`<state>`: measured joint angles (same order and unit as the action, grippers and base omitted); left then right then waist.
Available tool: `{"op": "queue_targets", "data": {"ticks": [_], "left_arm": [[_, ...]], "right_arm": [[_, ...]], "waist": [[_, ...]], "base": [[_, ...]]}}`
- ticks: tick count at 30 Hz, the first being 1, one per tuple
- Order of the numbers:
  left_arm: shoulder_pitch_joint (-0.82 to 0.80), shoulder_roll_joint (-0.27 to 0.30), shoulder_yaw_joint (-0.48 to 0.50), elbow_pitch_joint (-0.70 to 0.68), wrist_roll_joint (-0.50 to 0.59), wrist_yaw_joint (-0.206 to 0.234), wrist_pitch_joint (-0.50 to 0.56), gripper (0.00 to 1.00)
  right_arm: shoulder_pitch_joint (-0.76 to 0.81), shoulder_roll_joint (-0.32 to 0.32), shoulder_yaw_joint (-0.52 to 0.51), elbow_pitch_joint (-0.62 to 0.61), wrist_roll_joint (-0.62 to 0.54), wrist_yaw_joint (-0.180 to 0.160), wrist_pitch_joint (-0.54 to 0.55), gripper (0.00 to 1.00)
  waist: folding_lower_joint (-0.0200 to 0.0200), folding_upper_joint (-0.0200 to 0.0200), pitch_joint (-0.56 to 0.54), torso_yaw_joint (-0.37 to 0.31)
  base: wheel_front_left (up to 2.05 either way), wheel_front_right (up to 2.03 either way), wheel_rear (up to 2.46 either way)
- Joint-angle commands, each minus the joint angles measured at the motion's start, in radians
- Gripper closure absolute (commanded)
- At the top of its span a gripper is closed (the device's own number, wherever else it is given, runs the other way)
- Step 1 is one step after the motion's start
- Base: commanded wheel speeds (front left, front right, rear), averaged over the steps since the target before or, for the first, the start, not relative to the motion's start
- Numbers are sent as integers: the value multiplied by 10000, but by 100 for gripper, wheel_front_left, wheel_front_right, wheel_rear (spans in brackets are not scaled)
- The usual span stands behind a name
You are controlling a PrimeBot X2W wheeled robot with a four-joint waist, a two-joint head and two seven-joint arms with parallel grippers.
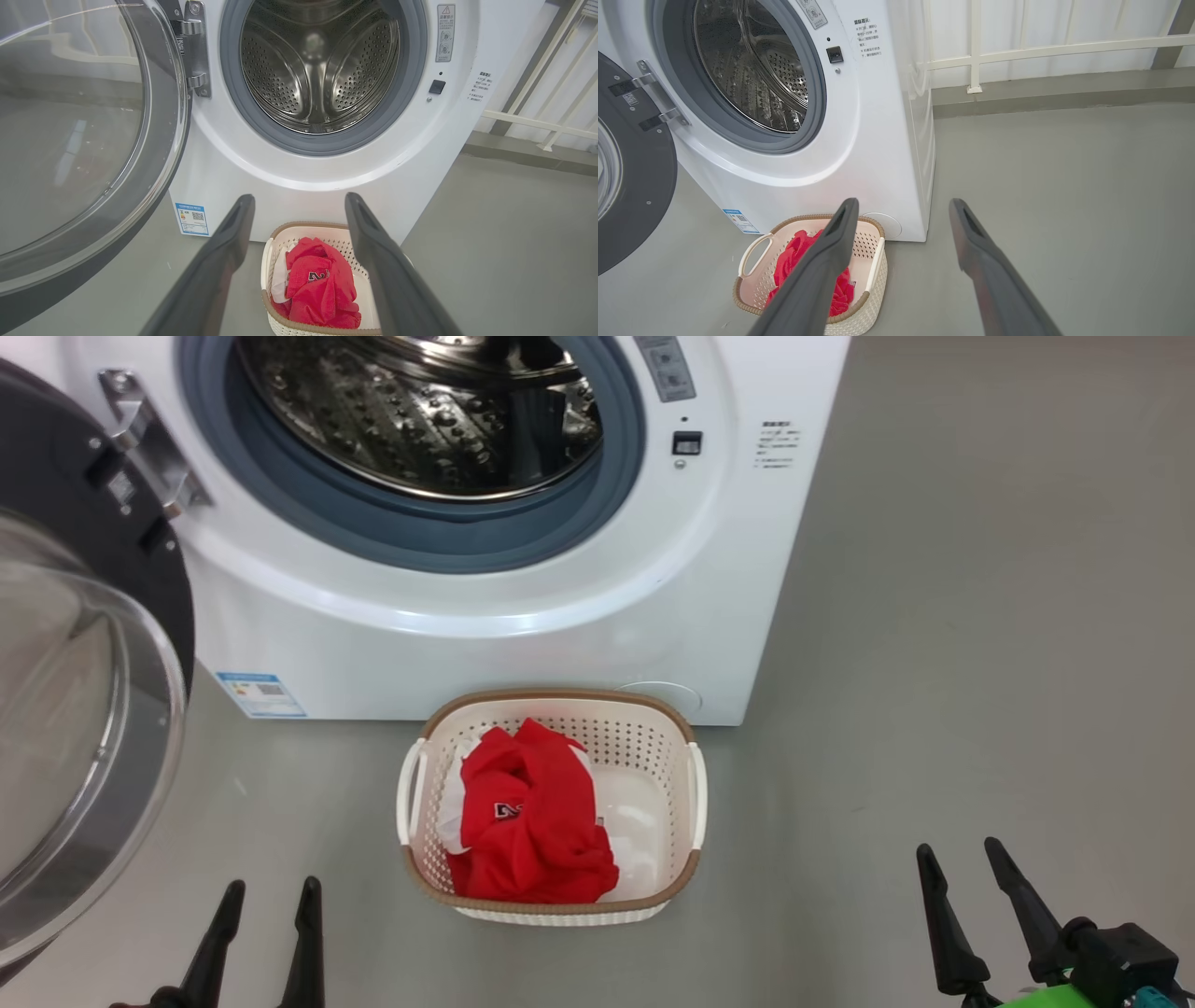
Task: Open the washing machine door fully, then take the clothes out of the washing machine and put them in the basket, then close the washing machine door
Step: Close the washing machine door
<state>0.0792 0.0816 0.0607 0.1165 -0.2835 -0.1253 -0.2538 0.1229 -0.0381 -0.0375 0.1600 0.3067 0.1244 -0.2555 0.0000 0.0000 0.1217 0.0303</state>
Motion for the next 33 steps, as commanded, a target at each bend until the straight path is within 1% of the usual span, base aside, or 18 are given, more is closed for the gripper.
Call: {"op": "queue_targets", "data": {"ticks": [1,7,13,19,25,29,33], "left_arm": [[-349,60,342,-150,-109,-54,-80,0],[-443,-117,545,217,-52,-54,-80,0],[-549,-268,698,580,-57,-54,-80,0],[-690,-308,382,967,-443,-46,-80,0],[-689,-311,-98,1129,-950,224,-80,0],[-636,-312,-368,1204,-1126,492,-80,0],[-503,-312,-297,975,-1395,734,-80,0]], "right_arm": [[-273,-157,296,-232,-74,63,-63,0],[-453,-348,639,-101,-123,63,-63,0],[-822,-622,1110,128,-125,63,-63,0],[-1312,-951,1585,382,-82,63,-63,0],[-1596,-1242,1941,608,21,63,-63,0],[-1614,-1334,2126,738,115,63,-63,0],[-1905,-1393,2591,895,178,63,-63,0]], "waist": [[0,0,44,179],[0,0,83,922],[0,0,78,1912],[0,0,77,2989],[0,0,-10,4052],[0,0,-134,4706],[0,0,-12,4910]], "base": [[0,0,0],[0,0,0],[0,0,0],[0,0,0],[0,0,0],[0,0,0],[0,0,0]]}}
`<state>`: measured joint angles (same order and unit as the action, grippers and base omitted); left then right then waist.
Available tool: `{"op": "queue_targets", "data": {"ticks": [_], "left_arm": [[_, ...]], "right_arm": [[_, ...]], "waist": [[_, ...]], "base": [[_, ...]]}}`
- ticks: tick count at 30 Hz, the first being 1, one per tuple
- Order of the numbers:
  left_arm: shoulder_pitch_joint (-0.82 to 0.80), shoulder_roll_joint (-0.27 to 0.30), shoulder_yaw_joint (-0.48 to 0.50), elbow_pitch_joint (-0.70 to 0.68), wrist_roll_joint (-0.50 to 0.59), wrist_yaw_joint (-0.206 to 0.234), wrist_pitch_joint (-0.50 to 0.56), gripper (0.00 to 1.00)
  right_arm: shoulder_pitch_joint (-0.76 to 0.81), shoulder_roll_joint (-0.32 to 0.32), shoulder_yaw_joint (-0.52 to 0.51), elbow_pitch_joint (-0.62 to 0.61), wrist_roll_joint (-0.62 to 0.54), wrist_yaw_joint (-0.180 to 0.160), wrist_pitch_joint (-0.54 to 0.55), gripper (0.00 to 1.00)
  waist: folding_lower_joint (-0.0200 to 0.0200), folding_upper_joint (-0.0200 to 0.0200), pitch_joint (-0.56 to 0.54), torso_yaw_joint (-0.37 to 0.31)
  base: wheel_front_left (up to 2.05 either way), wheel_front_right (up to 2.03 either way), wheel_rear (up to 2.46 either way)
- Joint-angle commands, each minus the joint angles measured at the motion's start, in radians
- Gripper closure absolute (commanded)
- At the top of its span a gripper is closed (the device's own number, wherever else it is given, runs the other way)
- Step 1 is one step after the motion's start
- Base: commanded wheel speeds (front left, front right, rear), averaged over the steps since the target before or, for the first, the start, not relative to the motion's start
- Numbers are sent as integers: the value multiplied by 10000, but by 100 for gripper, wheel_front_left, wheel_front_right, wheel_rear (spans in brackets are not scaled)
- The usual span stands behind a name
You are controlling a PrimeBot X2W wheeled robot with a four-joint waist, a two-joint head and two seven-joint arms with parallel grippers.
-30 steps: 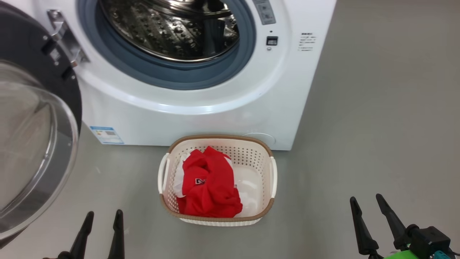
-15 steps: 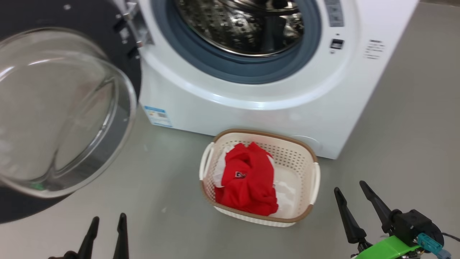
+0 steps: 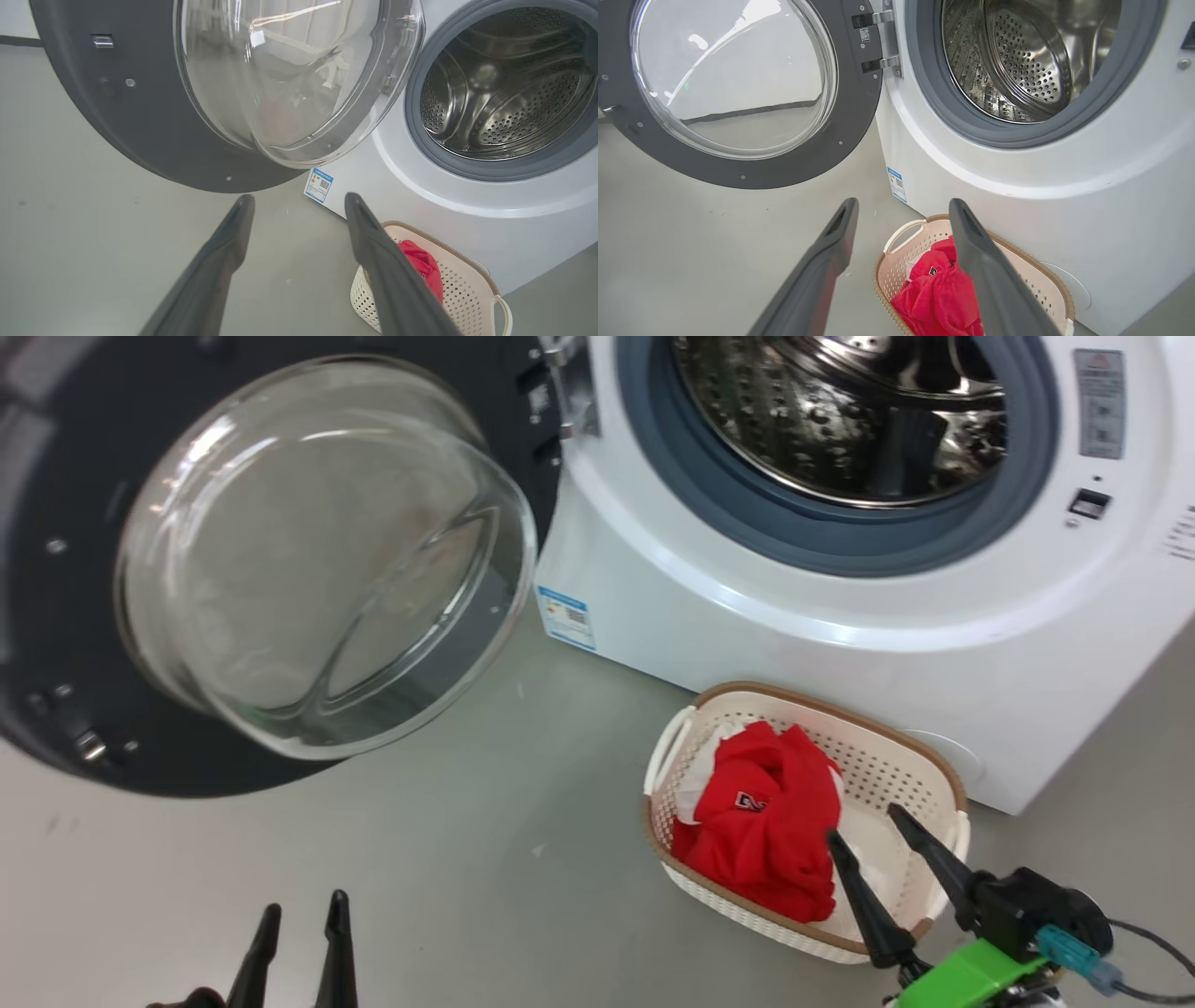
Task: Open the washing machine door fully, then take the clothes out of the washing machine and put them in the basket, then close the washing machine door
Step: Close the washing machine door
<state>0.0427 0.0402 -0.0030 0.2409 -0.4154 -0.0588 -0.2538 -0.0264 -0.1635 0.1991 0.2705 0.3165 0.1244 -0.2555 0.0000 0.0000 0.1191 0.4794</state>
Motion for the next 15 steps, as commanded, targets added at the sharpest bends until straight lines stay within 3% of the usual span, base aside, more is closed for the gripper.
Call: {"op": "queue_targets", "data": {"ticks": [1,15], "left_arm": [[-103,102,374,-338,-136,126,-80,0],[271,101,426,-1017,-584,475,-80,0]], "right_arm": [[-529,-164,349,-149,109,63,-63,0],[-1312,-319,1203,409,499,63,-63,0]], "waist": [[0,0,48,442],[0,0,75,501]], "base": [[0,0,0],[0,0,0]]}}
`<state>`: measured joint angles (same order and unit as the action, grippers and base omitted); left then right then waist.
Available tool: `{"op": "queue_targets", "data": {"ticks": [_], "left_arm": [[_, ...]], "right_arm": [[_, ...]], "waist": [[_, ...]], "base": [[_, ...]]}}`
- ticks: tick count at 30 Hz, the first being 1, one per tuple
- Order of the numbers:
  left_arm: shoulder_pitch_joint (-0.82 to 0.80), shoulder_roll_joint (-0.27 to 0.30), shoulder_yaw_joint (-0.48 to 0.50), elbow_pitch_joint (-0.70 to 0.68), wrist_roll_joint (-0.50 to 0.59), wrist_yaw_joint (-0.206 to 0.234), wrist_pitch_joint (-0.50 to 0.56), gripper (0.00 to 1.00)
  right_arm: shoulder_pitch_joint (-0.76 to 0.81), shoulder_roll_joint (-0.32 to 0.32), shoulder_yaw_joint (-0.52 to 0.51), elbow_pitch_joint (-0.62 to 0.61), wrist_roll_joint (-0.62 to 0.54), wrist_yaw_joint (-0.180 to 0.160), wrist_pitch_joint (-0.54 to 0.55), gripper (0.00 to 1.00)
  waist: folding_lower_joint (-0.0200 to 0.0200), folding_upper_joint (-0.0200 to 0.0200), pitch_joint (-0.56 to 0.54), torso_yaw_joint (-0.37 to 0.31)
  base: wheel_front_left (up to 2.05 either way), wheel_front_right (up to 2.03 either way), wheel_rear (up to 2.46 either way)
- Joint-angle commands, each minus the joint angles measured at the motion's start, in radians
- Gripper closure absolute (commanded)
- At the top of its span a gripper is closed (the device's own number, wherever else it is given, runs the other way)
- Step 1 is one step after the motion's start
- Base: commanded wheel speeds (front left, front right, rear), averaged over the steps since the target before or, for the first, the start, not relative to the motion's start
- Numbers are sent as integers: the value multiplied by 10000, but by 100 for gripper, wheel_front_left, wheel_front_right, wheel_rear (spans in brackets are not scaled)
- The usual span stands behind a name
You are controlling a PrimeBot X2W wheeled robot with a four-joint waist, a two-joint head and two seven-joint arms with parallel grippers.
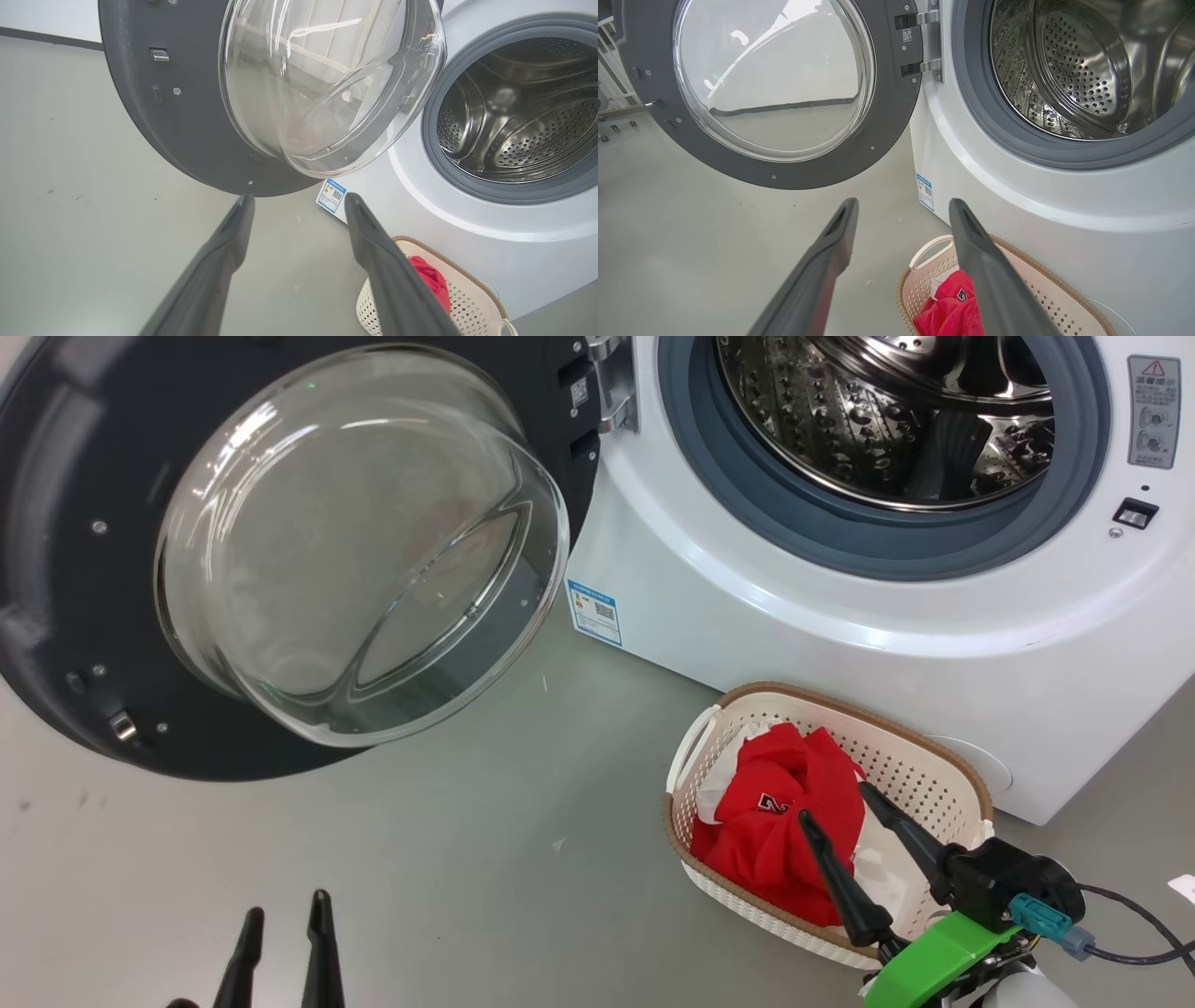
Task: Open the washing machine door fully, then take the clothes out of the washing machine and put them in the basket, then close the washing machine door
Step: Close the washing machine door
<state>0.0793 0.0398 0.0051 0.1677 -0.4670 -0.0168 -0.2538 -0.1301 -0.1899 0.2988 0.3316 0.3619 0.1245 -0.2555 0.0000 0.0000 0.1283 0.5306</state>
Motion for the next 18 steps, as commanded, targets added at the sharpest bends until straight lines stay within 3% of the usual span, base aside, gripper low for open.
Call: {"op": "queue_targets", "data": {"ticks": [1,2,3,4,11,18], "left_arm": [[-120,105,380,-343,-103,21,-80,0],[-156,105,447,-410,-192,-24,-80,53],[-207,105,537,-486,-286,-84,-80,82],[-286,105,669,-598,-326,-161,-80,100],[-1481,222,2273,-2045,311,-861,-80,100],[-3781,2013,3463,-2531,383,-1121,-80,100]], "right_arm": [[-256,-45,204,-204,55,62,-63,0],[-224,-25,182,-207,63,62,-63,0],[-182,-3,151,-219,63,62,-63,0],[-132,19,112,-236,60,62,-63,0],[362,226,-271,-379,-33,62,-63,0],[679,433,-551,-543,-171,62,-63,0]], "waist": [[0,0,-36,-18],[0,0,-56,-27],[0,0,-69,-36],[0,0,-73,-44],[0,0,-115,-74],[0,0,-22,-88]], "base": [[0,0,0],[0,0,0],[0,0,0],[0,0,0],[0,0,0],[0,0,0]]}}
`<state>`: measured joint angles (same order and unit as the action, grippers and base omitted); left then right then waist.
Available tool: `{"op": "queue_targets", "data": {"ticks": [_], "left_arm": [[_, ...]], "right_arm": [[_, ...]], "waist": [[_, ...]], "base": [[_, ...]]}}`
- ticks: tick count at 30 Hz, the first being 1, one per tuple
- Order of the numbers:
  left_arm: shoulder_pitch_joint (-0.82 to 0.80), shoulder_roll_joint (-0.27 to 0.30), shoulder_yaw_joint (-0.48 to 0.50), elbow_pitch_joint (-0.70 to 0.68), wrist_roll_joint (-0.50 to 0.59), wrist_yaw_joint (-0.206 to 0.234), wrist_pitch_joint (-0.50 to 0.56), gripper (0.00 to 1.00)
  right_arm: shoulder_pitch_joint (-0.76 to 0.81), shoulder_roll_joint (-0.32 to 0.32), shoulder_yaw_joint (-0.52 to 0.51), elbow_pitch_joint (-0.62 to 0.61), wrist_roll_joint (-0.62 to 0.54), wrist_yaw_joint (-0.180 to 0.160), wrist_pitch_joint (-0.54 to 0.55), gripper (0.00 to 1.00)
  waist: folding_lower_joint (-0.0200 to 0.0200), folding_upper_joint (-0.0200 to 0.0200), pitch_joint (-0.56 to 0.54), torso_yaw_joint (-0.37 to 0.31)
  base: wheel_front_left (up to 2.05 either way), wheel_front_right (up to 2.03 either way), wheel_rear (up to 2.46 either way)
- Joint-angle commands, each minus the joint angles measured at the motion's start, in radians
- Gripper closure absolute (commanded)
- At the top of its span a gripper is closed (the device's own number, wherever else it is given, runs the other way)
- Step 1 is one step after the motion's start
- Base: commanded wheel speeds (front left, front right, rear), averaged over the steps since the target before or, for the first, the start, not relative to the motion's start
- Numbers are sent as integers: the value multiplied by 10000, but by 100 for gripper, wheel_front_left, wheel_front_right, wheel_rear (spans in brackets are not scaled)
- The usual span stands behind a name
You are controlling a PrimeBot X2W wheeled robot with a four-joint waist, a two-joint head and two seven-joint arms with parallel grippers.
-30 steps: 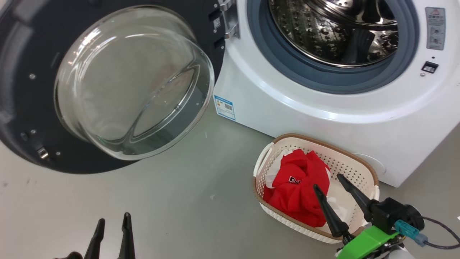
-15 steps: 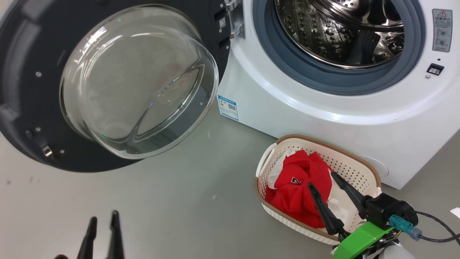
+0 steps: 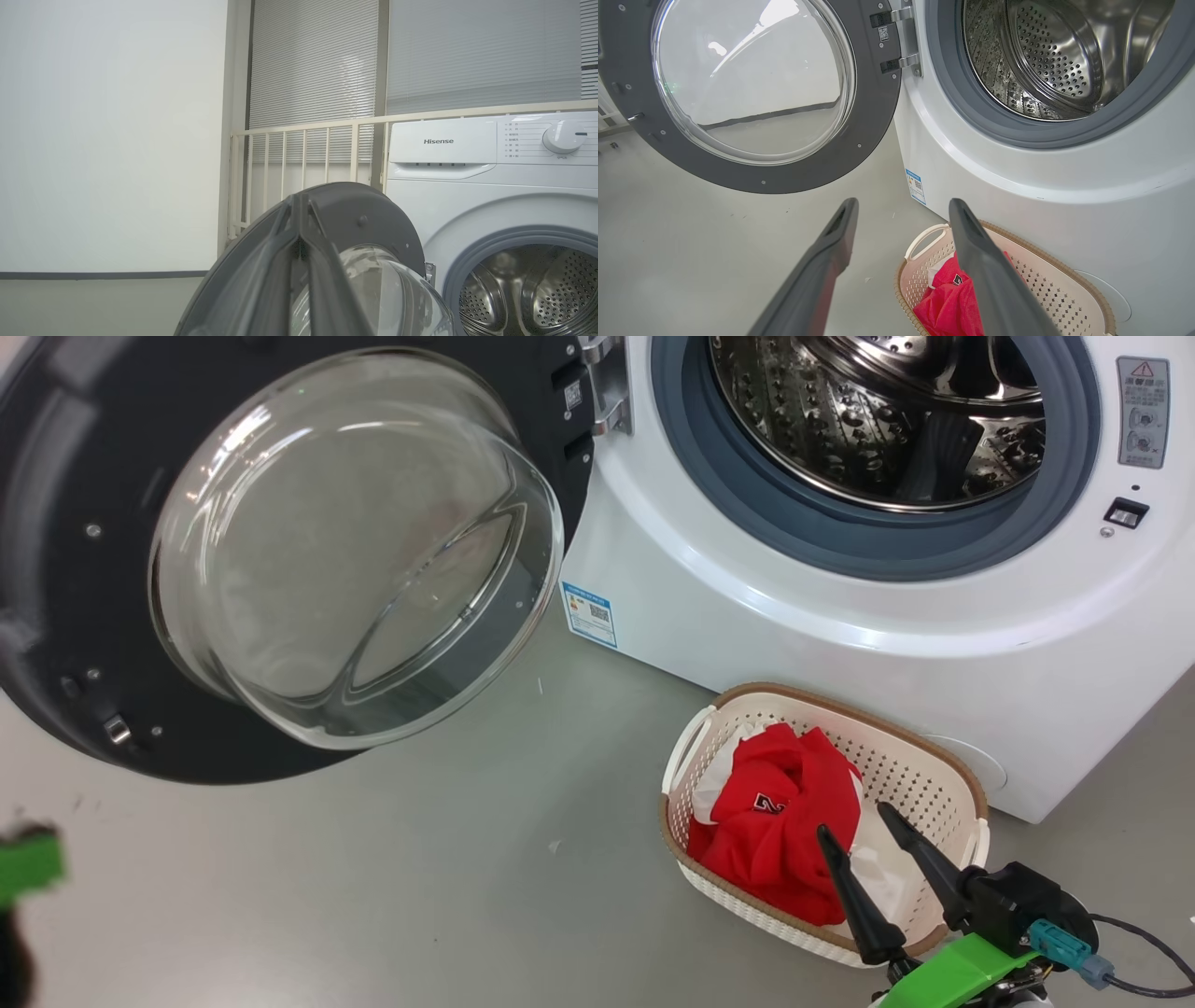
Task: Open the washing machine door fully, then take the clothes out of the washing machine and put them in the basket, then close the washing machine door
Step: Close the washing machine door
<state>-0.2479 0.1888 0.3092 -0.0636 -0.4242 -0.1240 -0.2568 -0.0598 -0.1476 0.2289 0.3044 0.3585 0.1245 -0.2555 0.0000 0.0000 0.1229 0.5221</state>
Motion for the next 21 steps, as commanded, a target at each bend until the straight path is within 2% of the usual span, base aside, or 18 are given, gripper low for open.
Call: {"op": "queue_targets", "data": {"ticks": [1,6,12,16,18,19,21], "left_arm": [[-890,854,475,-124,-164,-56,-49,100],[-2630,2448,384,993,-1109,-63,-49,100],[-4323,3804,-27,4115,-3065,-65,-35,100],[-5331,4559,-471,6487,-4876,-66,994,100],[-5771,4728,-573,7481,-5846,-66,1888,100],[-5771,4728,-573,7481,-5846,-66,1888,100],[-6093,4952,-707,8280,-6461,-66,2650,100]], "right_arm": [[-1,36,104,-297,-160,62,-63,0],[57,117,-83,-422,-313,62,-63,0],[8,169,-218,-519,-477,62,-63,0],[-149,140,-200,-519,-564,62,-63,0],[-203,133,-214,-527,-609,62,-63,0],[-203,133,-214,-527,-609,62,-63,0],[-252,119,-221,-526,-649,62,-63,0]], "waist": [[0,0,65,-6],[0,0,304,-4],[0,0,627,-121],[0,0,898,-278],[0,0,1027,-335],[0,0,1027,-335],[0,0,1155,-380]], "base": [[0,0,0],[0,0,0],[0,0,0],[0,0,0],[0,0,0],[0,0,0],[0,0,0]]}}
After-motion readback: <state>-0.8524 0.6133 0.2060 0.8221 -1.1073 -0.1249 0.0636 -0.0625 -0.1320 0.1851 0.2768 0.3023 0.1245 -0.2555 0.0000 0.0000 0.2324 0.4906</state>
